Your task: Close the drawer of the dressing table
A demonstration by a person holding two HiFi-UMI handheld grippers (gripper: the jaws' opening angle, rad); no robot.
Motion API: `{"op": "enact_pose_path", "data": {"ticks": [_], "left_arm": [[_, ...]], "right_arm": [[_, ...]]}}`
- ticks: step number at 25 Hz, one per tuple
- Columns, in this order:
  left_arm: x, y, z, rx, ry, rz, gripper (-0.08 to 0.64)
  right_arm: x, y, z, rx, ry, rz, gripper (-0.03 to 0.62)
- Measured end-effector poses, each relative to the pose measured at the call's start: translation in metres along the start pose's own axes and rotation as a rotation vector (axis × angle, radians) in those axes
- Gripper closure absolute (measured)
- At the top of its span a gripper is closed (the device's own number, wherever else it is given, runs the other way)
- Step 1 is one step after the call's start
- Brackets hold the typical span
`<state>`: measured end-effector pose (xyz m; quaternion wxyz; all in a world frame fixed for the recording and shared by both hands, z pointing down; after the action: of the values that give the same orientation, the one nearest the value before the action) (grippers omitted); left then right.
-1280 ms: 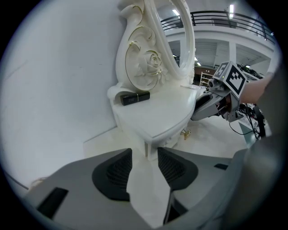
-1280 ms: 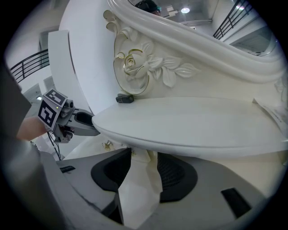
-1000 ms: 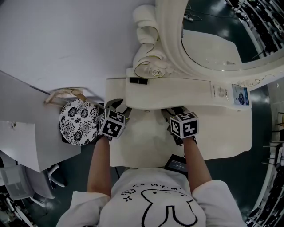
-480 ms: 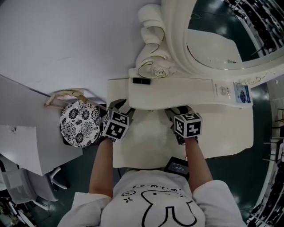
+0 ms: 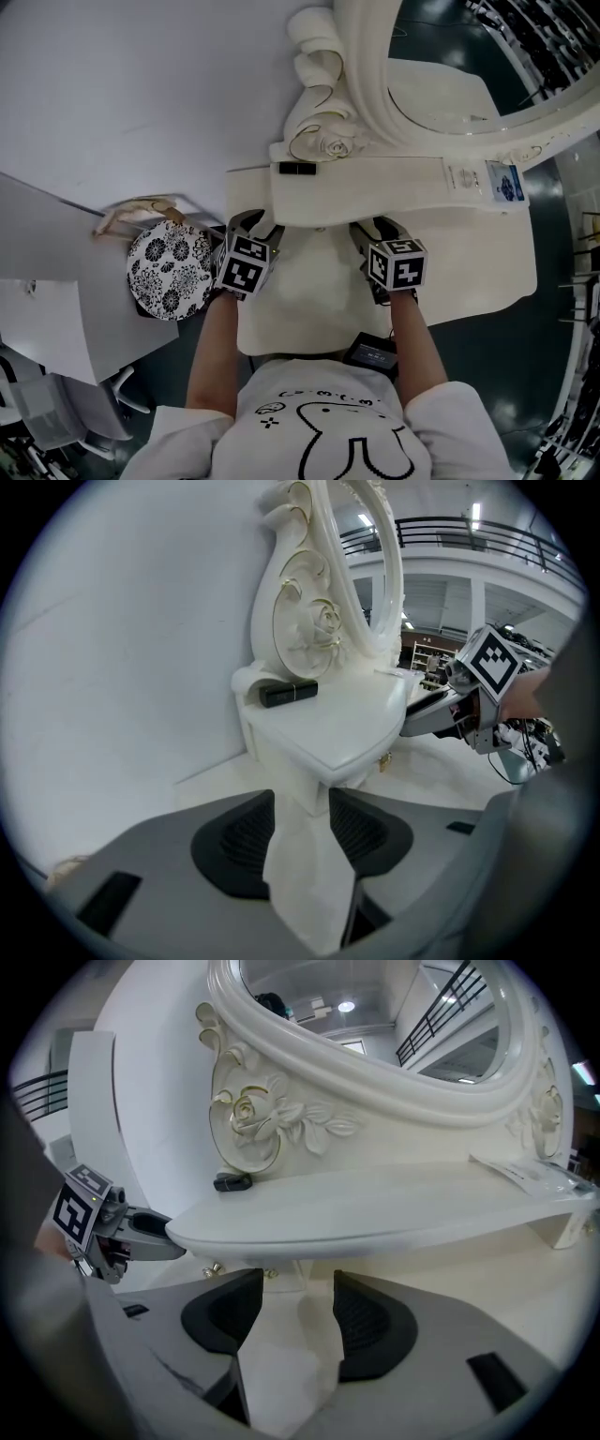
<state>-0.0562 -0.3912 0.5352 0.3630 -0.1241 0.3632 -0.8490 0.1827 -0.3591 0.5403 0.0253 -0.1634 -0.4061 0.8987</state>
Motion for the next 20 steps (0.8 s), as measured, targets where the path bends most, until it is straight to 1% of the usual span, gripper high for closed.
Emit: {"op": "enact_pose_path", "data": {"ticks": [7,11,12,13,15,16,18,19,20], "left_arm": [[-0.008,0.003,-0.016,-0.04,0.001,0.014,0.345],[-0.015,-0.003,-0.029,-0.058,0.021,-0.005,0.345],[-0.017,-0.005,-0.033,-0.062,0.027,-0.012,0.355],[-0.02,-0.006,-0.038,-0.068,0.033,-0.019,0.37],[-0.025,-0.005,-0.05,-0.086,0.052,-0.035,0.424],[-0.028,-0.005,-0.056,-0.098,0.062,-0.045,0.449],[-0.036,-0.007,-0.067,-0.122,0.078,-0.066,0.502],[-0.041,-0.008,-0.072,-0.134,0.084,-0.073,0.539],[-0.046,-0.009,-0.077,-0.145,0.088,-0.08,0.548]], "right_arm": [[0.01,0.002,-0.02,-0.039,0.009,-0.004,0.365],[0.016,0.002,-0.032,-0.057,0.04,-0.019,0.368],[0.017,0.003,-0.036,-0.065,0.041,-0.026,0.38],[0.018,0.003,-0.04,-0.077,0.036,-0.036,0.427],[0.02,0.004,-0.05,-0.102,0.023,-0.056,0.573],[0.022,0.004,-0.056,-0.115,0.027,-0.06,0.595],[0.025,0.003,-0.067,-0.144,0.056,-0.059,0.595],[0.027,0.002,-0.073,-0.158,0.072,-0.061,0.596],[0.028,0.001,-0.079,-0.17,0.085,-0.067,0.597]]}}
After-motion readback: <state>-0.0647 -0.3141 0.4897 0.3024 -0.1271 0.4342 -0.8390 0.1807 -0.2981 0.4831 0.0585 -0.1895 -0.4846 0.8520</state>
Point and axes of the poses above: the fingertips, and each gripper's own axes: z forward along the fingers, x to its left, y out of its top, the point moved 6 cm from there along -z, backward along the fingers, and after that the axes turned 4 degrees about z, right-handed, at the moved point
